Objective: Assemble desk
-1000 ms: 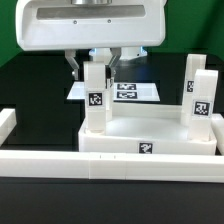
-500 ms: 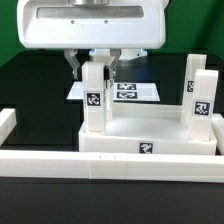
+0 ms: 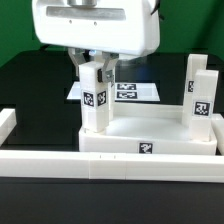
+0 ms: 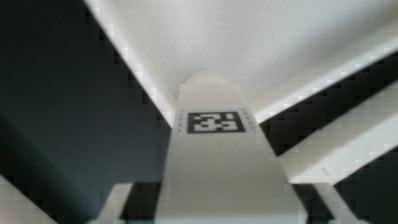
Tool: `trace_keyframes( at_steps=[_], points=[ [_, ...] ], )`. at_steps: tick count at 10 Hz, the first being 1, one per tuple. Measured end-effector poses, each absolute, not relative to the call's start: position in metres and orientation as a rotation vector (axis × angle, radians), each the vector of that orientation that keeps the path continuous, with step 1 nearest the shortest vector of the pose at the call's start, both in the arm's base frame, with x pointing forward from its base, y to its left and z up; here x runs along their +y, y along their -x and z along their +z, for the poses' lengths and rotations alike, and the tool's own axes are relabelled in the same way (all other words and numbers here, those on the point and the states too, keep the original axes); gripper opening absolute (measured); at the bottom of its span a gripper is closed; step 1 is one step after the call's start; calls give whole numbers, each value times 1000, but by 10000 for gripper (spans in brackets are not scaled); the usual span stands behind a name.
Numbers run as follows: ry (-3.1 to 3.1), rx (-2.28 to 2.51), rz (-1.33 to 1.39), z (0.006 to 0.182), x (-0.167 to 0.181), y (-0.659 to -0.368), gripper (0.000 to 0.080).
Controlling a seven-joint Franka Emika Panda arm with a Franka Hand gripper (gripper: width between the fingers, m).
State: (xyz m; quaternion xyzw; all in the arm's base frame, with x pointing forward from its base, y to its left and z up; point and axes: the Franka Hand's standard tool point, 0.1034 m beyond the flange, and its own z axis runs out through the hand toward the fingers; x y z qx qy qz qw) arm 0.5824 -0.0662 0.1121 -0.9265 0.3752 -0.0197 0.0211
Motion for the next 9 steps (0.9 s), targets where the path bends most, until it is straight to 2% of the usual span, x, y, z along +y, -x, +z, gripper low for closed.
trace_keyframes(
  at_steps=[4, 7, 8, 9],
  points=[
    [2575, 1691, -88, 112, -59, -587, 290],
    [2499, 1796, -84, 112, -59, -588, 290],
    [2509, 1783, -84, 111, -59, -588, 386],
    [2565, 1706, -85, 112, -58, -588, 525]
  ],
)
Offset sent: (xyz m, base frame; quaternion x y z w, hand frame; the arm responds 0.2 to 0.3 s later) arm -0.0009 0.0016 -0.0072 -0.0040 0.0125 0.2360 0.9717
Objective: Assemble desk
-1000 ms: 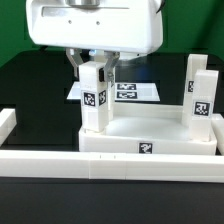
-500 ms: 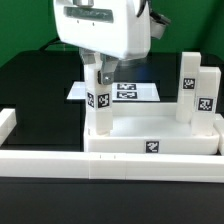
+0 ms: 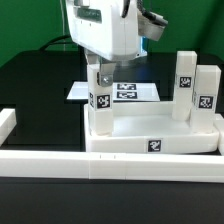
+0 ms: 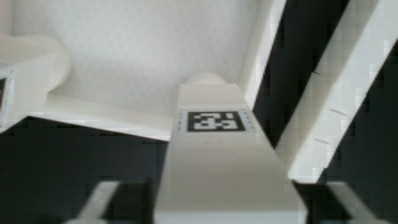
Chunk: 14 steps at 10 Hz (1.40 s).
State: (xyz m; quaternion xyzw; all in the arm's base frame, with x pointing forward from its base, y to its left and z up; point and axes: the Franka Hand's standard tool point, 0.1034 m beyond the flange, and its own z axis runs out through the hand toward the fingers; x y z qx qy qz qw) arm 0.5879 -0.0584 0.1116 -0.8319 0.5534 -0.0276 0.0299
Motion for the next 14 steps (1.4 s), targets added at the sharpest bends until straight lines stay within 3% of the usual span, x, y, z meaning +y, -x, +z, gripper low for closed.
trace_keyframes(
  at_steps=[1, 3, 14],
  points=[
    [2601, 1653, -89, 112, -57, -589, 615],
    [2779, 1352, -100, 113, -56, -589, 642],
    [3132, 149, -127, 112, -53, -591, 649]
  ],
)
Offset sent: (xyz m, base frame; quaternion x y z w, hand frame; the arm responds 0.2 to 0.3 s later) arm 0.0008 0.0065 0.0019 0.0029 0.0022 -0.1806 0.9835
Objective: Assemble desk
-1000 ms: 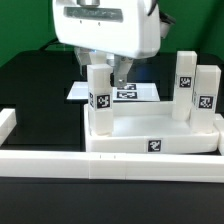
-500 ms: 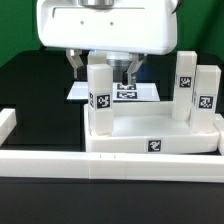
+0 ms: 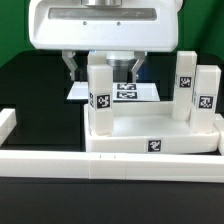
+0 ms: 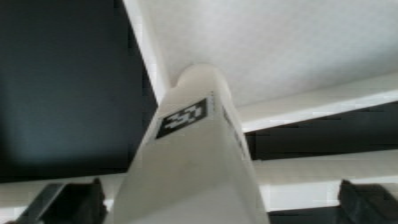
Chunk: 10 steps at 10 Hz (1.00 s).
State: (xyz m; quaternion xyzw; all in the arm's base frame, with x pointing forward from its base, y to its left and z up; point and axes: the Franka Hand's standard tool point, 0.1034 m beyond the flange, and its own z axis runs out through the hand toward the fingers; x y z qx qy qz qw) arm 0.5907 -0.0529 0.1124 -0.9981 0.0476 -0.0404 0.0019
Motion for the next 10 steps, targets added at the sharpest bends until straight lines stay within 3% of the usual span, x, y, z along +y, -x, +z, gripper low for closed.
trace_keyframes(
  at_steps=[5, 6, 7, 9, 10],
  points=[
    [3146, -245, -121, 112, -58, -590, 649],
    [3144, -271, -121, 112, -59, -590, 524],
    [3145, -261, -121, 112, -59, -590, 524],
    [3145, -260, -120, 112, -59, -590, 288],
    [3146, -236, -121, 112, -59, -590, 288]
  ],
)
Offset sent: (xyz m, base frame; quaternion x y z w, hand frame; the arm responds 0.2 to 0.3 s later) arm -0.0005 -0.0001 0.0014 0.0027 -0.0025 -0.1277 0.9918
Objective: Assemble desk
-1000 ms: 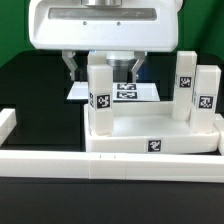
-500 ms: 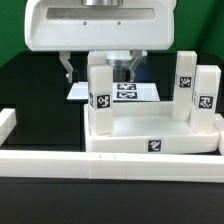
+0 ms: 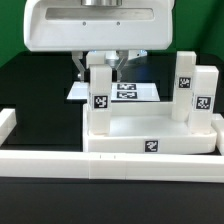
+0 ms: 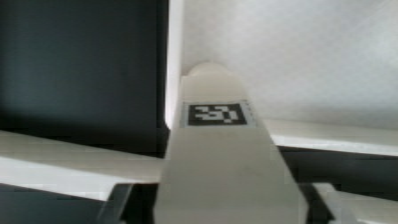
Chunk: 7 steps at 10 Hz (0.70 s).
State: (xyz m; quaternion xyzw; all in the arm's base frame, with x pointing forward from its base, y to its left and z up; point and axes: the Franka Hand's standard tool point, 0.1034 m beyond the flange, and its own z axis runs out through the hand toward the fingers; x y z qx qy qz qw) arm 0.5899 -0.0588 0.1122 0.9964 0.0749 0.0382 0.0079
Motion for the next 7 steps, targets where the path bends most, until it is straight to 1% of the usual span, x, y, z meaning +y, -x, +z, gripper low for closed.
trace_keyframes(
  at_steps=[3, 7],
  points=[
    [-3118, 198, 120, 112, -59, -590, 288],
    [-3123, -317, 122, 112, -59, -590, 290]
  ],
)
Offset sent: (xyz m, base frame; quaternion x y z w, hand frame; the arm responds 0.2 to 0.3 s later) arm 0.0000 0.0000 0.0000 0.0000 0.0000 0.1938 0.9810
